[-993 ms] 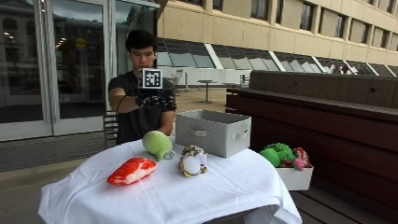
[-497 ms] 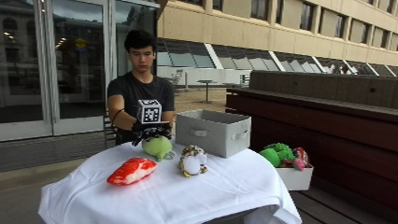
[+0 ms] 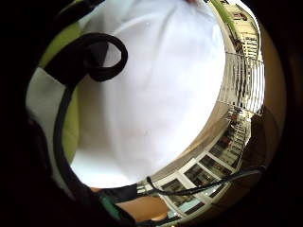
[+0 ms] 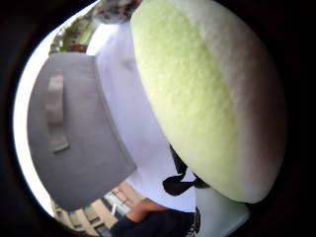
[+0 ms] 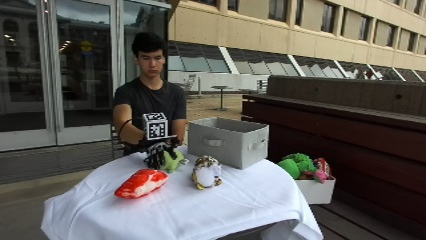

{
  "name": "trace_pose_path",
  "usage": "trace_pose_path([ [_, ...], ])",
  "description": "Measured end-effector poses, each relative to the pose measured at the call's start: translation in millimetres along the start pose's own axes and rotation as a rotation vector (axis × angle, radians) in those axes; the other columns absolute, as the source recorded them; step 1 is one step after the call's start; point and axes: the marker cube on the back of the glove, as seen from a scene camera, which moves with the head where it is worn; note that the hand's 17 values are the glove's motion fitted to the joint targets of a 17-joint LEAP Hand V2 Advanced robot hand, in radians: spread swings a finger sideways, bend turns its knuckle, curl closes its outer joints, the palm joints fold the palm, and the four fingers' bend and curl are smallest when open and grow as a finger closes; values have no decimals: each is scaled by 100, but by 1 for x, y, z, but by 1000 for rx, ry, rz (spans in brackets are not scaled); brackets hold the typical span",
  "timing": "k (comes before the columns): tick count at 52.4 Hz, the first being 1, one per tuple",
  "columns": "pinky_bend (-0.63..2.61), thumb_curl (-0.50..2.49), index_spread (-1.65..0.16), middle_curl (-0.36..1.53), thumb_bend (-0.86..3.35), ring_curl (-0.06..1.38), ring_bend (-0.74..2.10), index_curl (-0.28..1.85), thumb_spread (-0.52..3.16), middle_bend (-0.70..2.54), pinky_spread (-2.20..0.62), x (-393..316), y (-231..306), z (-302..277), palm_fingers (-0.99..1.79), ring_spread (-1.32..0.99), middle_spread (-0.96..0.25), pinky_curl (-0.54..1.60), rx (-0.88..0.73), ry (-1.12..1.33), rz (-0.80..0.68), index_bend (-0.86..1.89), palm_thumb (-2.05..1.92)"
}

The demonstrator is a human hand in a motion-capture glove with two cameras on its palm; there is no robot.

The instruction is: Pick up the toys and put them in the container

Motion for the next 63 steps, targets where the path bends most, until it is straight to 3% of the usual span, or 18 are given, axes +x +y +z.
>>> trace_pose_path([
  [5,138,45,-29,22,36,46,96,14,107,35,-36,-1,1,-7,59,-24,-5,29,76,51,23,21,80],
  [11,113,56,-29,30,53,47,109,16,96,57,-43,-8,-10,-16,108,-35,-16,24,166,150,29,20,104],
  [16,90,61,-29,41,68,47,106,25,113,90,-50,-11,-35,-22,135,-38,-24,21,324,121,207,38,111],
  [21,81,64,-28,46,76,46,105,32,122,101,-52,-2,-26,-36,137,-41,-27,21,129,59,63,52,112],
  [27,76,68,-26,48,67,47,111,37,108,106,-52,4,-28,-68,129,-41,-28,23,98,46,77,57,101],
  [36,94,69,-28,43,34,47,110,40,76,80,-49,4,-28,-154,103,-41,-34,32,240,3,178,54,67],
  [40,96,72,-30,43,31,47,109,41,69,76,-48,2,-18,-198,103,-42,-36,34,238,8,119,50,66],
  [44,96,74,-32,43,28,47,108,42,65,73,-48,-6,-8,-236,103,-42,-38,35,223,19,171,47,66],
  [49,95,77,-33,43,26,46,107,43,62,69,-47,-16,-9,-273,104,-42,-40,36,390,40,93,44,66],
  [63,92,84,-36,47,20,47,105,49,56,63,-48,-101,35,-351,107,-43,-44,37,499,9,-22,35,67],
])
